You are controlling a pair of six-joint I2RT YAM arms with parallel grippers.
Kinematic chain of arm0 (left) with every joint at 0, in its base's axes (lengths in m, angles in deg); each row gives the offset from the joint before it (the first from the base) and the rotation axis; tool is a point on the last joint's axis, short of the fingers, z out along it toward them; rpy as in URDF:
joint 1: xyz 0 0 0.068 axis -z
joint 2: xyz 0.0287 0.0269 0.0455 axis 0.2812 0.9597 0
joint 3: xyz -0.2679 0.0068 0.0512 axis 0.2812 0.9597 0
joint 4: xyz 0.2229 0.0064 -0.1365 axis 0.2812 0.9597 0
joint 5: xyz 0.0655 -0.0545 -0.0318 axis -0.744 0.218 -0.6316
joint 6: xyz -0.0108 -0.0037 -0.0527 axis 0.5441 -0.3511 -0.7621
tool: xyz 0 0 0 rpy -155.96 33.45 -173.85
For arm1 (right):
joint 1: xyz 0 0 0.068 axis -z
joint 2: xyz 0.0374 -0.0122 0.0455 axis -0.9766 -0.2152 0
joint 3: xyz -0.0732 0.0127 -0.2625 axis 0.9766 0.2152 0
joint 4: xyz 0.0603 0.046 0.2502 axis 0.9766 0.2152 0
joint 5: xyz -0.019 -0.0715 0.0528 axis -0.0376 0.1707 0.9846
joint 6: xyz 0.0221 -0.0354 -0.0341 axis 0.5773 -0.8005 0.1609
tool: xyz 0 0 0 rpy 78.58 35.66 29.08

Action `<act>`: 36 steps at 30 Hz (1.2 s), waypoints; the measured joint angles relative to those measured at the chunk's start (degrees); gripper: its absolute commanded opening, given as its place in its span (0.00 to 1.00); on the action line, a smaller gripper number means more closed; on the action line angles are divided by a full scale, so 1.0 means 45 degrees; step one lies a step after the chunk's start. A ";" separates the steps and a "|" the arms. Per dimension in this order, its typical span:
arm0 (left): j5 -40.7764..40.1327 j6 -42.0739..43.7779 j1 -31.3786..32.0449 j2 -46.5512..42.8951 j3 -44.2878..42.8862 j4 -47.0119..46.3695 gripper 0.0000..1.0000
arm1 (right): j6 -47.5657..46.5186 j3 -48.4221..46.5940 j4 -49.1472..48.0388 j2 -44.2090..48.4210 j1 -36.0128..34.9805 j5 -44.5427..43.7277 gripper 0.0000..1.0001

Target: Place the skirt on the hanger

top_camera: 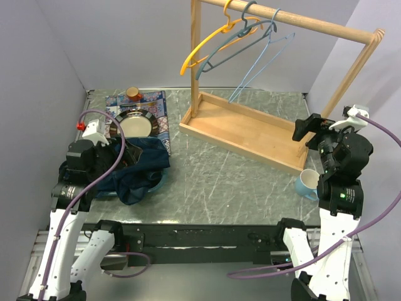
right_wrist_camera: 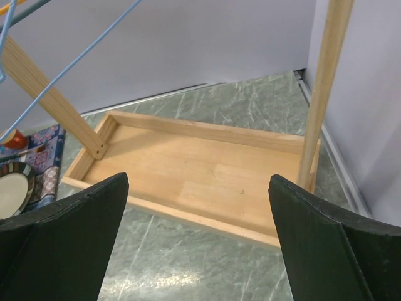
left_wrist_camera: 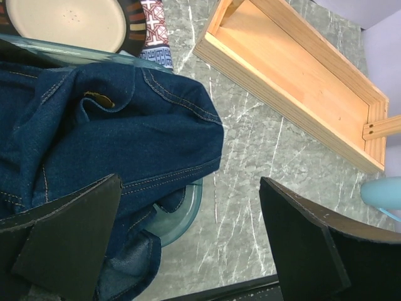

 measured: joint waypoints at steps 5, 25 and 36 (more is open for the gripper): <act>0.0199 0.0000 0.0000 0.0126 -0.0291 0.0311 0.97 | -0.0860 0.0019 0.0010 0.0000 0.0019 0.2458 1.00; -0.5746 -0.1831 0.6980 0.4386 -0.1423 0.2283 0.96 | -0.6305 0.5858 0.0165 -0.0039 -0.0423 1.1958 1.00; -0.9117 -0.1166 0.7927 0.8189 -0.2968 0.3089 0.88 | -0.7247 0.5872 0.0204 -0.0034 -0.0423 1.2288 1.00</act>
